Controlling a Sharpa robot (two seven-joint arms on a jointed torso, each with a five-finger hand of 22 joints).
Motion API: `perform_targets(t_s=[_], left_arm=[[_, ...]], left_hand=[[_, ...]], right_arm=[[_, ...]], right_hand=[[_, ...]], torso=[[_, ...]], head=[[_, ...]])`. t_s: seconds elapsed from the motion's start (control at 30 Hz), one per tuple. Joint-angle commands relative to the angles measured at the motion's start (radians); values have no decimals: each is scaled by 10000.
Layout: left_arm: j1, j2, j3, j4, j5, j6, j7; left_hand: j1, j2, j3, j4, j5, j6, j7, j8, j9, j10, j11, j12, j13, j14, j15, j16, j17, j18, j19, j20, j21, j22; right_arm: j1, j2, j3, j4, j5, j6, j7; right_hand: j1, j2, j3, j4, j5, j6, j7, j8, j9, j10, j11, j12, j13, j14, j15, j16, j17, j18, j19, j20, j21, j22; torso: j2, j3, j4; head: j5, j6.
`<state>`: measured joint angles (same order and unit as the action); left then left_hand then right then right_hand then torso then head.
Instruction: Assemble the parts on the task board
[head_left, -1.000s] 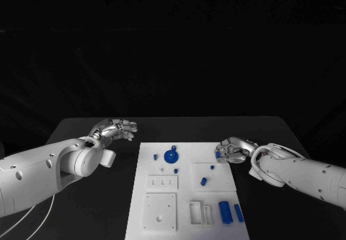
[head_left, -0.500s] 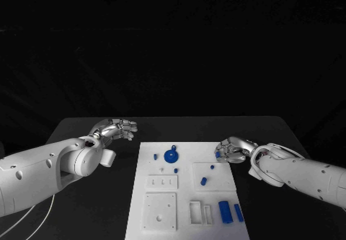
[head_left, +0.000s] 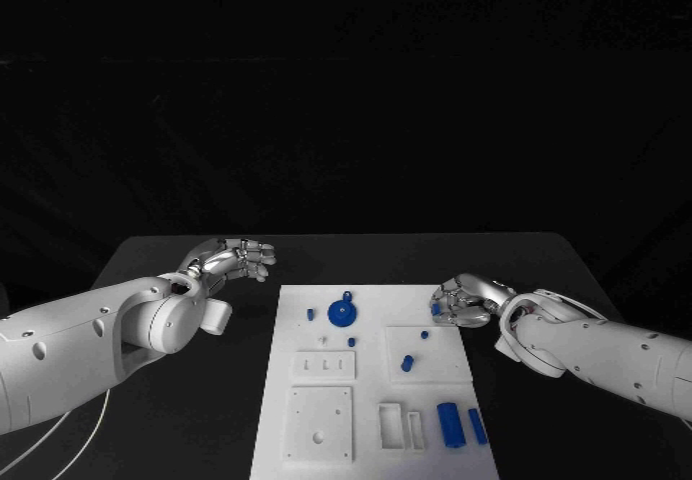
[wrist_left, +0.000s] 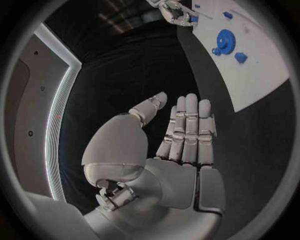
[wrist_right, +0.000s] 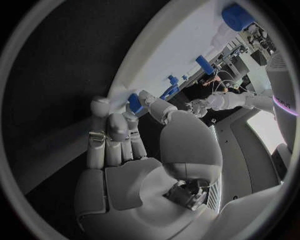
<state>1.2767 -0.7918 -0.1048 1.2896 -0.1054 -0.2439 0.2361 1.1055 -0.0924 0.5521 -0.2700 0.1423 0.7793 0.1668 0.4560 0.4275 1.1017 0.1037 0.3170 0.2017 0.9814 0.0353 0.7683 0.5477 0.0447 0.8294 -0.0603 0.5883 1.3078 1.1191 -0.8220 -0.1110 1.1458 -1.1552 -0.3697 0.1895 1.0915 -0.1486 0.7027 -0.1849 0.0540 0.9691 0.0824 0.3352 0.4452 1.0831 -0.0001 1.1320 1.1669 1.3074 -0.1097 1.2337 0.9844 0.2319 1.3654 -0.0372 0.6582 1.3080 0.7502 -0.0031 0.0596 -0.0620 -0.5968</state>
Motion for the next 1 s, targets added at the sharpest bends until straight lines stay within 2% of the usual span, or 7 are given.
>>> perform_targets(t_s=[0.03, 0.17, 0.4, 0.47, 0.53, 0.7, 1.0], left_arm=[[6, 37, 8, 19, -196, 381, 32], [9, 54, 11, 54, -443, 477, -45], [23, 117, 30, 152, -1318, 1195, -777], [61, 152, 33, 210, -1581, 1198, -1026], [134, 198, 35, 261, -1831, 1201, -1287], [359, 295, 38, 370, -2389, 1345, -2117], [546, 627, 37, 600, -2747, 1542, -3475]], left_hand=[[-75, 89, 33, 61, -60, 252, -70, 116, 48, 234, -73, 117, 57, -39, 1, 75, -18, 109, -58, -33, 69, 156], [-154, 162, 22, 95, -65, 568, -192, 198, 86, 524, -206, 227, 121, -5, -17, 110, -28, 110, -41, -47, 91, 157], [-469, 148, -62, 181, -252, 942, -310, 61, 66, 994, -379, 169, 204, 191, -114, 239, -34, 142, 120, -132, 198, 160], [-582, 83, -112, 247, -700, 1013, -322, -37, 51, 1262, -485, 171, 272, 394, -230, 382, 3, 178, 303, -229, 319, 172], [-698, -9, -163, 334, -838, 1025, -311, -147, 32, 1505, -574, 181, 346, 571, -326, 522, 43, 191, 457, -313, 432, 183], [-1016, -288, -429, 589, -896, 1029, -406, -377, 5, 2336, -857, 533, 738, 1207, -756, 1208, 369, 280, 1073, -649, 1002, 235], [-1868, -710, -697, 1400, -936, 983, -537, -587, 32, 2821, -1030, 1265, 1377, 1563, -1184, 2142, 853, 337, 1502, -998, 1696, 244]], right_arm=[[-11, -24, -6, 120, -127, -434, -483], [117, -9, 18, 254, -212, -518, -689], [564, 56, 38, 714, -669, -547, -1291], [715, 114, 39, 892, -894, -480, -1582], [856, 175, 40, 1115, -1117, -469, -1907], [1182, 438, 43, 1574, -1429, -278, -2442], [1368, 1074, 43, 2123, -1797, -444, -3263]], right_hand=[[-4, 100, 72, 5, -51, 307, 212, 59, 61, -1, -80, 35, -15, -3, -70, -15, 14, 299, 63, -8, 43, 199], [-34, 83, 87, 15, -51, 341, 195, 78, 74, 15, -97, 36, -16, 0, -87, -9, 23, 299, 79, -17, 57, 199], [-55, 77, 110, 18, -50, 376, 173, 99, 91, 31, -119, 36, -16, 2, -109, -2, 35, 299, 97, -36, 70, 197], [-57, 75, 113, 17, -51, 379, 171, 101, 93, 33, -122, 36, -16, 2, -112, 0, 37, 299, 100, -39, 71, 197], [-59, 71, 118, 14, -51, 383, 167, 103, 96, 35, -126, 35, -16, 2, -117, 1, 40, 299, 103, -44, 74, 196], [-71, 80, 144, 20, -52, 389, 158, 107, 104, 40, -134, 32, -16, 0, -127, 4, 48, 299, 111, -58, 77, 192], [-147, 81, 171, 74, -51, 383, 154, 104, 112, 42, -139, 21, -18, -5, -132, 1, 56, 299, 118, -63, 77, 185]], torso=[[-2, -8, 0], [-8, -14, -2], [-8, -21, -3], [-7, -17, -3], [-11, -20, -8], [-13, -16, 5], [-5, -27, 11]], head=[[4, 21], [-1, 41], [7, 109], [4, 138], [27, 152], [80, 193], [179, 269]])
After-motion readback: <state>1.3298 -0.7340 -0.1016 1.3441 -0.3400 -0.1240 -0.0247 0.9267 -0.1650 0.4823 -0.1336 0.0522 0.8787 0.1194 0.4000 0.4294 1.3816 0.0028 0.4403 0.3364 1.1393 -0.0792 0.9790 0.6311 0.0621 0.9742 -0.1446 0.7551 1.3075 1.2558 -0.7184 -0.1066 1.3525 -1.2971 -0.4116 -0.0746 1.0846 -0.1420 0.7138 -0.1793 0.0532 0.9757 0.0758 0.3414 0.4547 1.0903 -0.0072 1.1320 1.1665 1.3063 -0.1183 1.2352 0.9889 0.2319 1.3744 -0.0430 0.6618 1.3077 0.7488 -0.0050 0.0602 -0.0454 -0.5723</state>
